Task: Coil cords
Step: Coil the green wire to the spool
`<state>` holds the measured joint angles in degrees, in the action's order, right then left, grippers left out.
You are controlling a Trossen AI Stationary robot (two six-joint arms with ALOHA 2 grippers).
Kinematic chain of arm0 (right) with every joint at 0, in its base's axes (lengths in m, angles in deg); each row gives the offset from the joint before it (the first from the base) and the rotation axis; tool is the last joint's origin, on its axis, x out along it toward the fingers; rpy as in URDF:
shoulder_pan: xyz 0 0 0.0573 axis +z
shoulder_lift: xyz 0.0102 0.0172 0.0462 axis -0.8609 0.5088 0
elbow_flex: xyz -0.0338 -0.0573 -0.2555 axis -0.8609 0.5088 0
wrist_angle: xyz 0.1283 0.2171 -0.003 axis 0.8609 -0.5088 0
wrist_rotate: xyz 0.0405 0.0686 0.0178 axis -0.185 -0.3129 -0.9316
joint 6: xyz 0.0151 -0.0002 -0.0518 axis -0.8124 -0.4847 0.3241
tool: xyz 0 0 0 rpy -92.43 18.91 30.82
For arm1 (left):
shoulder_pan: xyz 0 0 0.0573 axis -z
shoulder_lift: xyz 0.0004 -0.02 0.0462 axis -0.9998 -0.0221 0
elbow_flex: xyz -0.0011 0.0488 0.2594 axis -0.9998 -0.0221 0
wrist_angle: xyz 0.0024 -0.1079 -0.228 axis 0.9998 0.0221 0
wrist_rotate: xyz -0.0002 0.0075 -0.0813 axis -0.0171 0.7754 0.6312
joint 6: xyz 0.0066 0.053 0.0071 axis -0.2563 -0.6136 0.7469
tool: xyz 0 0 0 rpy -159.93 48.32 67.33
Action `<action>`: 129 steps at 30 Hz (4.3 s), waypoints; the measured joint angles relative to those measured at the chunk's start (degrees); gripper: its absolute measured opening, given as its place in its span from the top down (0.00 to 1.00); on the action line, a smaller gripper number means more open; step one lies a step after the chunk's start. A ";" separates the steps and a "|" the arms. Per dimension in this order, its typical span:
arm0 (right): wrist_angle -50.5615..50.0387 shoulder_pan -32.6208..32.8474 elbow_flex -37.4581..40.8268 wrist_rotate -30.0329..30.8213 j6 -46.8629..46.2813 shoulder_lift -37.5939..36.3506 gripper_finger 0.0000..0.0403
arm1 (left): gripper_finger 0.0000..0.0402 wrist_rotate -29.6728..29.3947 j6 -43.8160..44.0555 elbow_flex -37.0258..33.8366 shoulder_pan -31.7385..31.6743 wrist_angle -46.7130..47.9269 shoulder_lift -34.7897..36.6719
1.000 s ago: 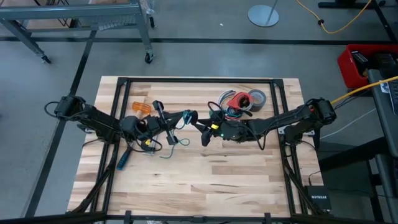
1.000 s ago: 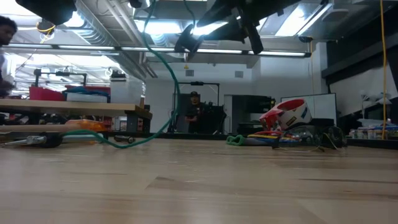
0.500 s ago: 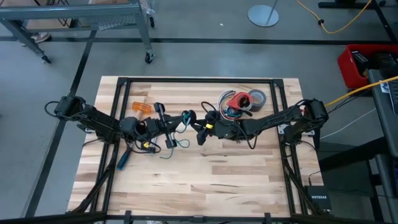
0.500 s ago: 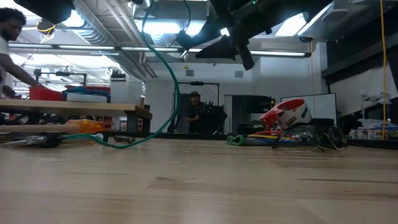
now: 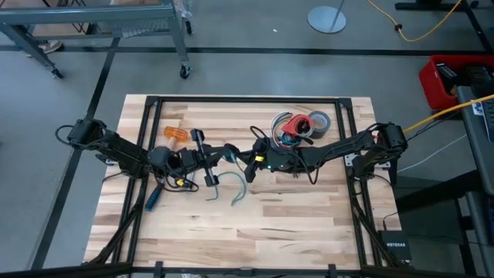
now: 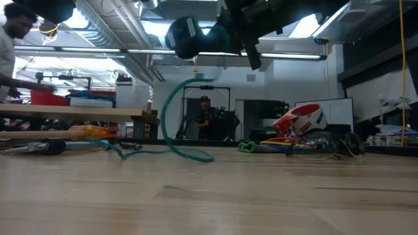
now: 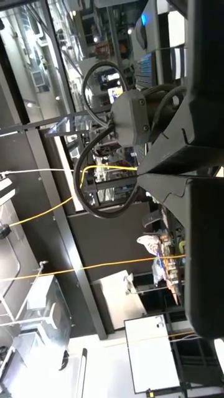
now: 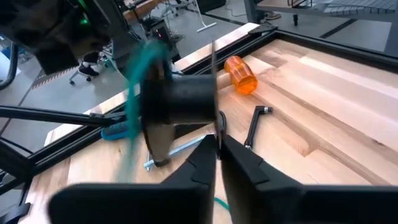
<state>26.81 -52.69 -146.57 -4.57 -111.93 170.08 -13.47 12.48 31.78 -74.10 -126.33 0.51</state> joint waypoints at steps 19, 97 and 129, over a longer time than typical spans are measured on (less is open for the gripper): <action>0.04 0.00 0.00 -1.15 0.06 0.00 0.92 | 1.00 -0.02 0.00 0.00 0.00 0.17 0.00; -14.01 0.04 -0.02 -30.32 24.09 -17.52 1.00 | 0.75 11.12 22.50 -0.02 4.07 29.56 4.37; -6.48 0.04 0.00 -30.93 23.87 -12.02 0.79 | 1.00 9.84 20.76 -0.02 2.51 28.28 4.42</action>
<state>20.33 -52.65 -146.57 -35.50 -88.06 158.06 -3.64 33.23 31.75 -71.59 -98.04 4.93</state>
